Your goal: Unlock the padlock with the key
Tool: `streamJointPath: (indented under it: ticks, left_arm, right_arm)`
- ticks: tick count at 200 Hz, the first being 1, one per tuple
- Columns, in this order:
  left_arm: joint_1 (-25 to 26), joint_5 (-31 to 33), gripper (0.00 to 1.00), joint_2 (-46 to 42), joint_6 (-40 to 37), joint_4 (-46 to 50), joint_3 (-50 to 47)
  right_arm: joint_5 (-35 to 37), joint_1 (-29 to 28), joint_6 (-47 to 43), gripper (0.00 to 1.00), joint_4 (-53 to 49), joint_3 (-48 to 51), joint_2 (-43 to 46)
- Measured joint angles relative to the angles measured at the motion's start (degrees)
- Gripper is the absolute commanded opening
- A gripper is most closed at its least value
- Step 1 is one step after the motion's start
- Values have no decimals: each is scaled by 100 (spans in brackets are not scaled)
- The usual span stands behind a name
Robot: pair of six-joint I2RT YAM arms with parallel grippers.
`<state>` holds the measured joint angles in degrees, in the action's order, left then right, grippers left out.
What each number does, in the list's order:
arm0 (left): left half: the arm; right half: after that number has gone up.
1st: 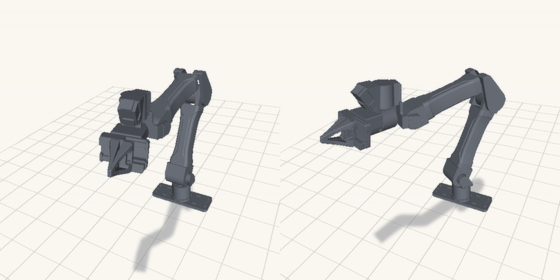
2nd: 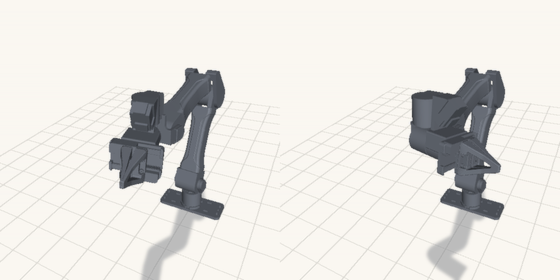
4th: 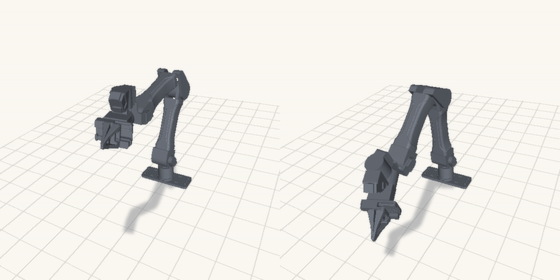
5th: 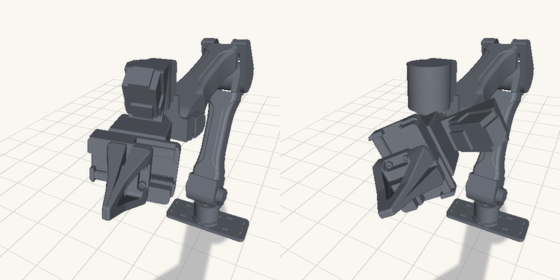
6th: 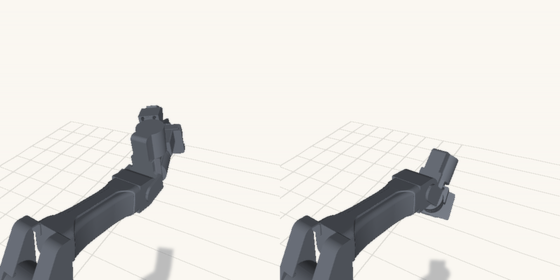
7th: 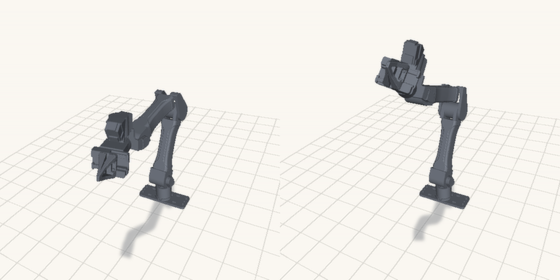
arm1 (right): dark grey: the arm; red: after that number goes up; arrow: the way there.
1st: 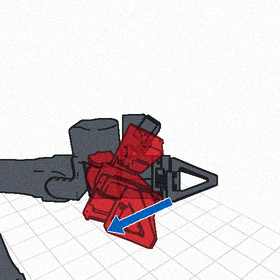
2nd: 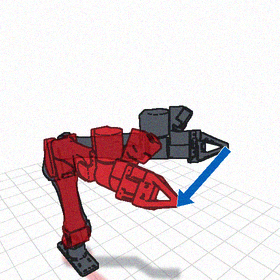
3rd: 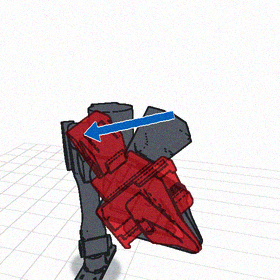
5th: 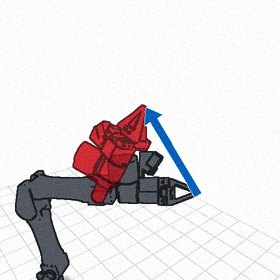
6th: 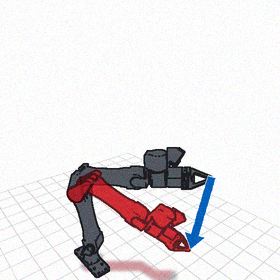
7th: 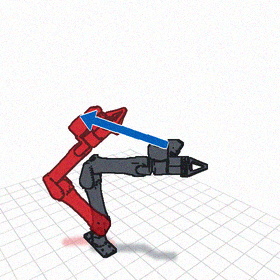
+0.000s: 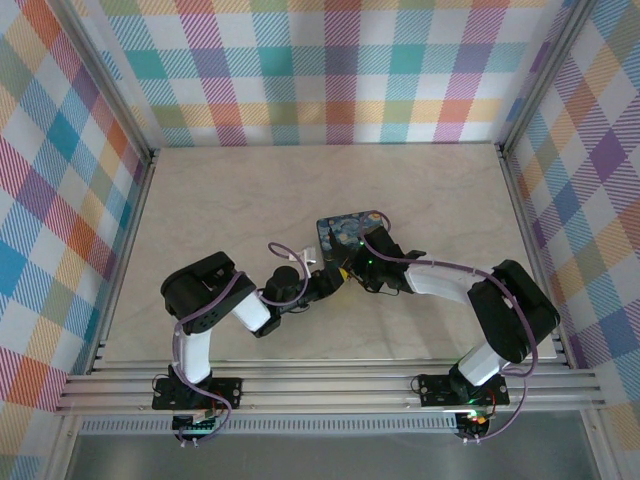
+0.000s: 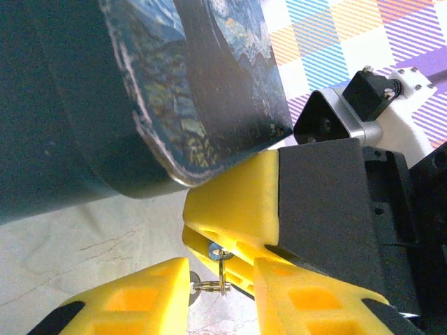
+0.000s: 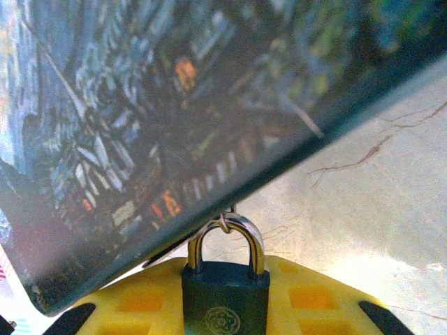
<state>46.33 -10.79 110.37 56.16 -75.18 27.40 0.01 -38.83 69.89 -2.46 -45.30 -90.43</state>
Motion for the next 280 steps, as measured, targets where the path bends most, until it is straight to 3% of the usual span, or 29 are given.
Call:
streamJointPath:
  ticks: [138, 162, 184, 261, 280]
  left_arm:
    - [85, 103, 20, 243, 2, -20, 192]
    - [85, 105, 13, 243, -28, -22, 225]
    - [85, 107, 0, 251, -83, -20, 258]
    - [81, -76, 0, 564, -1309, 20, 544]
    - [81, -138, 0, 577, -1779, 2, 551]
  right_arm:
    - [-15, 2, 190, 0, 264, -15, -87]
    - [-17, 17, 195, 0, 282, -15, -87]
    - [-15, 42, 197, 0, 267, -15, -87]
    - [155, 90, 256, 0, 140, 87, -72]
    - [216, 87, 247, 14, -4, 90, -2]
